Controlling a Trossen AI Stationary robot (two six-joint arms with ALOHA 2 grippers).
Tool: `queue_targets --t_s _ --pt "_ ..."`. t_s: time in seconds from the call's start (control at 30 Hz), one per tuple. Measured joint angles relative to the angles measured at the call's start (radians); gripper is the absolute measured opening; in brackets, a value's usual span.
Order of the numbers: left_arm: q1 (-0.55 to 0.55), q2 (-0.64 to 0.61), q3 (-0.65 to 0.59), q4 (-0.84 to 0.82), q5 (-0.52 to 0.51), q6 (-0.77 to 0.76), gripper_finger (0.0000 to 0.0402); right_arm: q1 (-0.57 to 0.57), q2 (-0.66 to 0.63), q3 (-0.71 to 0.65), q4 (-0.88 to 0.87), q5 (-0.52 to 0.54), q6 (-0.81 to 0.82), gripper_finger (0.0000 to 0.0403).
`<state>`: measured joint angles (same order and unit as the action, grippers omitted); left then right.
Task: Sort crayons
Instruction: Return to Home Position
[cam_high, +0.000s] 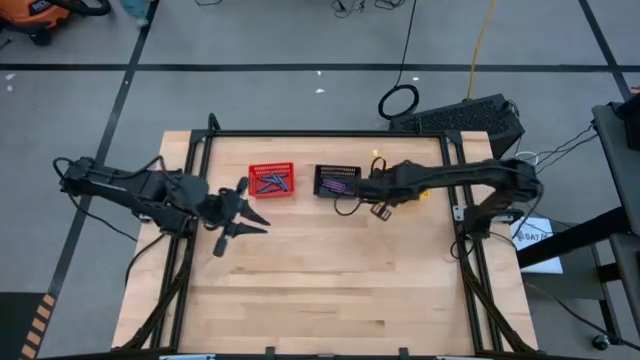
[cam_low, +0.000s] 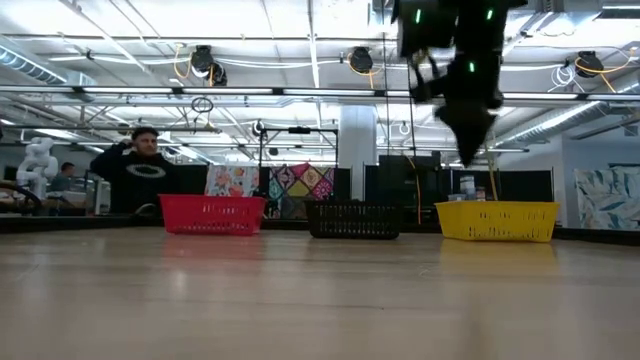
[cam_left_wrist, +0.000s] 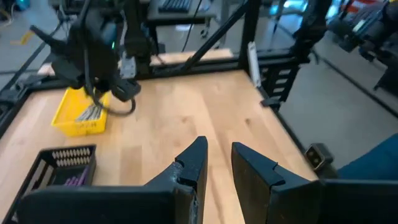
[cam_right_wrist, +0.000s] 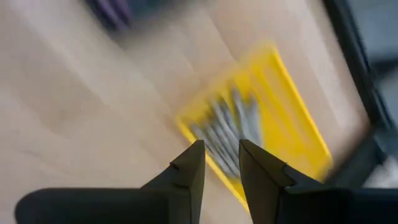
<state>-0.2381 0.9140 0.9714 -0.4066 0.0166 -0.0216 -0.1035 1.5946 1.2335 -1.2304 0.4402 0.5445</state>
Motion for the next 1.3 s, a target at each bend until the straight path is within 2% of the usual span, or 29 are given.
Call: queue_targets --t_s 0.1,0.23,0.53,0.7,0.97,1.17,1.3 --pt "-0.020 -0.055 -0.020 0.014 0.000 -0.002 0.0077 0.060 -0.106 0.000 0.150 0.001 -0.043 0.0084" --pt "-0.043 -0.161 -0.088 0.038 -0.023 -0.050 0.0077 0.127 -0.264 -0.001 0.261 0.002 -0.088 0.0084" --pt "-0.088 -0.414 -0.355 0.242 -0.040 -0.104 0.0077 0.261 -0.586 -0.115 0.540 0.004 -0.192 0.0084" --pt "-0.100 -0.515 -0.475 0.278 -0.041 -0.128 0.0077 0.342 -0.727 -0.259 0.712 0.001 -0.245 0.0084" --pt "-0.126 -0.617 -0.648 0.382 -0.013 -0.092 0.0077 0.455 -0.911 -0.591 1.087 0.001 -0.320 0.0084" --pt "-0.144 -0.671 -0.759 0.439 -0.005 -0.078 0.0077 0.510 -0.990 -0.794 1.335 0.000 -0.320 0.0084" --pt "-0.147 -0.699 -0.807 0.455 -0.003 -0.078 0.0077 0.544 -1.006 -0.852 1.408 0.000 -0.323 0.0084"
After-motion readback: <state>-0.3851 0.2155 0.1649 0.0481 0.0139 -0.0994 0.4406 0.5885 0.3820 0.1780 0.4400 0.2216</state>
